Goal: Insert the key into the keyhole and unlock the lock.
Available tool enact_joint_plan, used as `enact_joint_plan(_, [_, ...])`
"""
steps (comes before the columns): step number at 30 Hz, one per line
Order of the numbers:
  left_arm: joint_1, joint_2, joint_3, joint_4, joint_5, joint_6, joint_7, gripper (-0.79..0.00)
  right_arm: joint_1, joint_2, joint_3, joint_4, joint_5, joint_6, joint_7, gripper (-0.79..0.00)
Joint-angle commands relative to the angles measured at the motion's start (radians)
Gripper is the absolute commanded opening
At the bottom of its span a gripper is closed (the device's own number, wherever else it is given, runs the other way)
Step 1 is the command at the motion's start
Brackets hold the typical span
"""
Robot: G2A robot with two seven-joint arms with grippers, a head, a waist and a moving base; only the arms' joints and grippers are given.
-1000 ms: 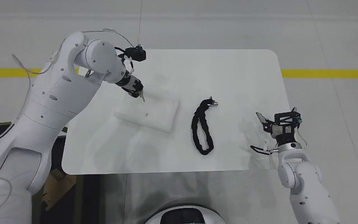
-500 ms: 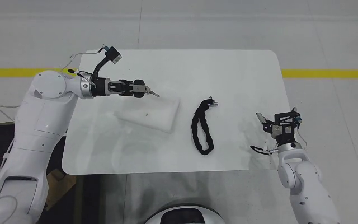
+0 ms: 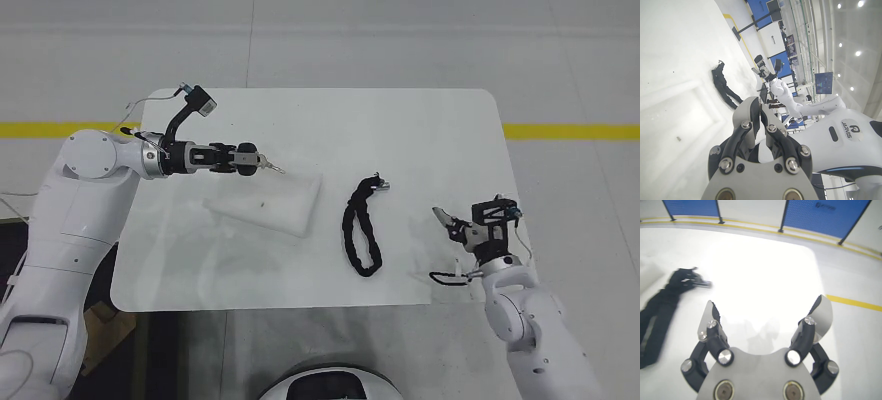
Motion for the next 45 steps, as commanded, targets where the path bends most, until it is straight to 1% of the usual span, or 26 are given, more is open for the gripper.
enact_joint_plan(1, [0.0,0.0,0.0,0.0,0.0,0.0,0.0,-0.785,0.045,-0.007,-0.064,-0.069,0.038,0.041,0.229,0.0])
enact_joint_plan(3, [0.0,0.0,0.0,0.0,0.0,0.0,0.0,-0.785,0.107,-0.017,-0.132,-0.095,0.08,0.103,0.384,0.0])
enact_joint_plan(6, [0.0,0.0,0.0,0.0,0.0,0.0,0.0,-0.785,0.201,-0.036,-0.226,-0.083,0.132,0.231,0.563,0.0])
enact_joint_plan(7, [0.0,0.0,0.0,0.0,0.0,0.0,0.0,-0.785,0.236,-0.044,-0.258,-0.081,0.167,0.258,0.61,0.0])
enact_joint_plan(8, [0.0,0.0,0.0,0.0,0.0,0.0,0.0,-0.785,0.267,-0.051,-0.281,-0.072,0.192,0.286,0.632,0.0])
enact_joint_plan(11, [0.0,0.0,0.0,0.0,0.0,0.0,0.0,-0.785,0.327,-0.073,-0.352,-0.032,0.204,0.385,0.655,0.0])
enact_joint_plan(12, [0.0,0.0,0.0,0.0,0.0,0.0,0.0,-0.785,0.339,-0.079,-0.368,-0.031,0.208,0.394,0.653,0.0])
enact_joint_plan(19, [0.0,0.0,0.0,0.0,0.0,0.0,0.0,-0.785,0.339,-0.079,-0.368,-0.031,0.208,0.394,0.653,0.0])
enact_joint_plan(20, [0.0,0.0,0.0,0.0,0.0,0.0,0.0,-0.785,0.297,-0.079,-0.363,-0.045,0.209,0.402,0.631,0.0])
enact_joint_plan(21, [0.0,0.0,0.0,0.0,0.0,0.0,0.0,-0.785,0.275,-0.08,-0.356,-0.054,0.167,0.424,0.584,0.0])
enact_joint_plan(22, [0.0,0.0,0.0,0.0,0.0,0.0,0.0,-0.785,0.264,-0.083,-0.367,-0.048,0.123,0.456,0.554,0.0])
enact_joint_plan(23, [0.0,0.0,0.0,0.0,0.0,0.0,0.0,-0.785,0.269,-0.09,-0.382,-0.052,0.124,0.497,0.547,0.0])
enact_joint_plan(25, [0.0,0.0,0.0,0.0,0.0,0.0,0.0,-0.785,0.304,-0.107,-0.406,-0.05,0.163,0.554,0.54,0.0])
enact_joint_plan(26, [0.0,0.0,0.0,0.0,0.0,0.0,0.0,-0.785,0.325,-0.114,-0.42,-0.036,0.153,0.576,0.538,0.0])
enact_joint_plan(28, [0.0,0.0,0.0,0.0,0.0,0.0,0.0,-0.785,0.368,-0.13,-0.461,-0.012,0.15,0.597,0.555,-0.009])
enact_joint_plan(30, [0.0,0.0,0.0,0.0,0.0,0.0,0.0,-0.785,0.409,-0.145,-0.485,0.005,0.159,0.594,0.559,-0.108])
enact_joint_plan(31, [0.0,0.0,0.0,0.0,0.0,0.0,0.0,-0.785,0.424,-0.152,-0.498,0.021,0.149,0.6,0.554,-0.126])
enact_joint_plan(32, [0.0,0.0,0.0,0.0,0.0,0.0,0.0,-0.785,0.437,-0.159,-0.512,0.036,0.136,0.605,0.552,-0.194])
enact_joint_plan(33, [0.0,0.0,0.0,0.0,0.0,0.0,0.0,-0.785,0.449,-0.166,-0.526,0.053,0.114,0.613,0.546,-0.305])
enact_joint_plan(35, [0.0,0.0,0.0,0.0,0.0,0.0,0.0,-0.785,0.467,-0.179,-0.554,0.099,0.049,0.638,0.543,-0.256])
enact_joint_plan(37, [0.0,0.0,0.0,0.0,0.0,0.0,0.0,-0.785,0.485,-0.194,-0.575,0.136,-0.008,0.671,0.55,-0.32])
enact_joint_plan(40, [0.0,0.0,0.0,0.0,0.0,0.0,0.0,-0.785,0.502,-0.214,-0.595,0.191,-0.103,0.714,0.546,-0.366])
enact_joint_plan(41, [0.0,0.0,0.0,0.0,0.0,0.0,0.0,-0.785,0.506,-0.221,-0.599,0.209,-0.134,0.727,0.541,-0.443])
enact_joint_plan(42, [0.0,0.0,0.0,0.0,0.0,0.0,0.0,-0.785,0.508,-0.228,-0.603,0.223,-0.158,0.738,0.54,-0.471])
enact_joint_plan(43, [0.0,0.0,0.0,0.0,0.0,0.0,0.0,-0.785,0.507,-0.235,-0.605,0.232,-0.168,0.743,0.545,-0.48])
enact_joint_plan(45, [0.0,0.0,0.0,0.0,0.0,0.0,0.0,-0.785,0.504,-0.248,-0.599,0.23,-0.153,0.727,0.568,-0.619])
